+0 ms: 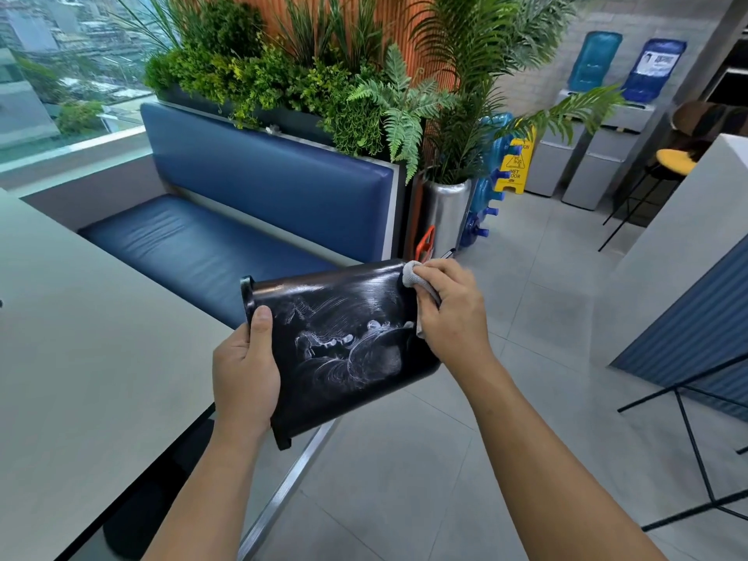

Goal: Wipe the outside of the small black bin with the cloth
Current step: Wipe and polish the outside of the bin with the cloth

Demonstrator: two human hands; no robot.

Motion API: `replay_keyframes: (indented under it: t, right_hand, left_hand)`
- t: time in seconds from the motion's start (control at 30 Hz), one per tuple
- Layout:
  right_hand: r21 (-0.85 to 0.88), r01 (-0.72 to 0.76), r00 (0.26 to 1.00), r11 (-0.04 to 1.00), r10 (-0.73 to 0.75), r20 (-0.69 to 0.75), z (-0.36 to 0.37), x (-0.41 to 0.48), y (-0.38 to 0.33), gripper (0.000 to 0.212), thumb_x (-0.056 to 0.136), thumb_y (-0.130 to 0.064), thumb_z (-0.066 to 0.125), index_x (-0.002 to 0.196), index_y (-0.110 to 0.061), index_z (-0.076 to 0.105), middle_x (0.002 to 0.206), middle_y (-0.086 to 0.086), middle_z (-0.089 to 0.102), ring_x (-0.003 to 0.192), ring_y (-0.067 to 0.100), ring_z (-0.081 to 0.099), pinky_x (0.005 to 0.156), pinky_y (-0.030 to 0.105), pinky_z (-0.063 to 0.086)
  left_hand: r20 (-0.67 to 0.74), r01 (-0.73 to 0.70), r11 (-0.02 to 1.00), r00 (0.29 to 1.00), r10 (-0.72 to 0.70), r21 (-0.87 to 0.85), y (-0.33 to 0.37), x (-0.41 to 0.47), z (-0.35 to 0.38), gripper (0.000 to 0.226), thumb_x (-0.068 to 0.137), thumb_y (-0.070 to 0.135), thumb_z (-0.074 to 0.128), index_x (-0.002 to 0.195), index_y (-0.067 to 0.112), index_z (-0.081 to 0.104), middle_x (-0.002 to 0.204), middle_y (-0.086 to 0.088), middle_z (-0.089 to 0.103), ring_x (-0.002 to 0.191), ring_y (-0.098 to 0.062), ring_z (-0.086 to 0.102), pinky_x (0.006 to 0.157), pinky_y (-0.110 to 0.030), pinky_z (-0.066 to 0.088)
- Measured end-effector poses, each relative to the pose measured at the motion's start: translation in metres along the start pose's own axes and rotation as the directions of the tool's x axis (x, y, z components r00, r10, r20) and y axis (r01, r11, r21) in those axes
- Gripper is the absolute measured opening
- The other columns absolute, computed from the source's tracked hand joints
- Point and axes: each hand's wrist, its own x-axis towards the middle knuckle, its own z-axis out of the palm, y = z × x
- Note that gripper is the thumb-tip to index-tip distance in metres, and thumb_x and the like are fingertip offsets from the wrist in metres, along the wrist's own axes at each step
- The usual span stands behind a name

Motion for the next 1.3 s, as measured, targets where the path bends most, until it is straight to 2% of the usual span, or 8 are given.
replay_keyframes:
  t: [0.1, 0.23, 0.37, 0.53, 0.63, 0.8, 1.1, 1.3]
  right_hand:
    - [0.006, 0.011, 0.999, 1.000, -0.011, 0.034, 0.003, -0.011, 0.004, 0.027, 0.094, -0.002, 0.069, 0.116, -0.016, 0.076, 0.120, -0.008, 0.067, 0.106, 0.020, 0.058, 0.097, 0.038, 0.050]
    - [0.018, 0.026, 0.997, 1.000, -0.027, 0.068, 0.004, -0.028, 0.005, 0.028, 0.094, 0.001, 0.067, 0.114, -0.016, 0.076, 0.118, -0.009, 0.066, 0.104, 0.022, 0.057, 0.093, 0.042, 0.051]
    - [-0.009, 0.034, 0.995, 0.999, -0.033, 0.091, 0.001, -0.049, 0.009, 0.029, 0.093, 0.004, 0.068, 0.114, -0.014, 0.076, 0.117, -0.006, 0.066, 0.102, 0.020, 0.055, 0.091, 0.039, 0.050]
    - [-0.045, 0.046, 0.989, 0.998, -0.039, 0.140, -0.001, -0.069, 0.008, 0.028, 0.091, 0.007, 0.068, 0.111, -0.012, 0.076, 0.114, -0.003, 0.064, 0.098, 0.020, 0.051, 0.086, 0.037, 0.050]
    - [-0.017, 0.040, 0.990, 0.999, -0.038, 0.136, -0.009, -0.064, 0.001, 0.025, 0.094, 0.003, 0.066, 0.112, -0.013, 0.075, 0.112, -0.004, 0.061, 0.100, 0.022, 0.056, 0.086, 0.042, 0.053]
    - [0.010, 0.044, 0.999, 0.999, -0.044, -0.005, -0.024, -0.018, -0.025, 0.022, 0.098, -0.005, 0.067, 0.118, -0.009, 0.074, 0.119, -0.004, 0.058, 0.108, 0.019, 0.057, 0.093, 0.030, 0.052]
    - [-0.118, 0.066, 0.995, 0.991, -0.057, 0.078, -0.011, -0.004, -0.028, 0.026, 0.096, -0.001, 0.066, 0.121, -0.007, 0.074, 0.117, 0.001, 0.064, 0.102, 0.024, 0.053, 0.089, 0.042, 0.054]
    - [-0.124, 0.111, 0.988, 0.986, -0.097, 0.117, -0.011, -0.028, -0.026, 0.024, 0.096, 0.001, 0.067, 0.116, -0.009, 0.077, 0.114, -0.001, 0.064, 0.098, 0.023, 0.051, 0.081, 0.041, 0.054]
  left_hand:
    - [-0.020, 0.002, 1.000, 1.000, -0.003, -0.017, -0.001, -0.001, -0.003, 0.057, 0.101, 0.064, 0.051, 0.082, 0.013, 0.068, 0.075, 0.000, 0.062, 0.073, -0.019, 0.055, 0.073, -0.042, 0.050]
    - [-0.056, 0.044, 0.998, 0.997, -0.046, -0.036, -0.003, 0.001, -0.005, 0.056, 0.101, 0.062, 0.053, 0.086, 0.011, 0.071, 0.079, 0.001, 0.067, 0.076, -0.019, 0.059, 0.081, -0.053, 0.058]
    - [-0.076, 0.064, 0.996, 0.995, -0.069, -0.069, -0.006, 0.004, -0.009, 0.066, 0.096, 0.067, 0.054, 0.087, 0.002, 0.067, 0.080, -0.001, 0.063, 0.076, -0.019, 0.057, 0.076, -0.043, 0.051]
    - [-0.087, 0.067, 0.996, 0.994, -0.072, -0.067, -0.009, 0.006, -0.010, 0.071, 0.094, 0.070, 0.053, 0.085, 0.001, 0.063, 0.078, -0.002, 0.058, 0.074, -0.019, 0.052, 0.074, -0.041, 0.047]
    - [-0.079, 0.052, 0.998, 0.995, -0.056, -0.045, -0.007, 0.004, -0.009, 0.068, 0.099, 0.067, 0.051, 0.086, 0.002, 0.065, 0.079, -0.001, 0.060, 0.075, -0.019, 0.054, 0.074, -0.041, 0.048]
    - [-0.048, 0.053, 0.997, 0.997, -0.055, -0.053, 0.001, -0.007, -0.001, 0.058, 0.109, 0.053, 0.051, 0.083, 0.003, 0.066, 0.076, -0.001, 0.060, 0.072, -0.017, 0.054, 0.071, -0.039, 0.047]
    - [-0.034, -0.029, 0.999, 0.999, 0.030, 0.015, 0.008, -0.012, -0.005, 0.061, 0.106, 0.059, 0.050, 0.080, 0.005, 0.063, 0.074, -0.004, 0.053, 0.070, -0.018, 0.048, 0.069, -0.038, 0.042]
    - [-0.094, 0.057, 0.997, 0.994, -0.061, -0.042, 0.004, -0.008, -0.013, 0.057, 0.106, 0.056, 0.053, 0.083, 0.006, 0.068, 0.075, 0.003, 0.064, 0.072, -0.019, 0.057, 0.073, -0.040, 0.051]
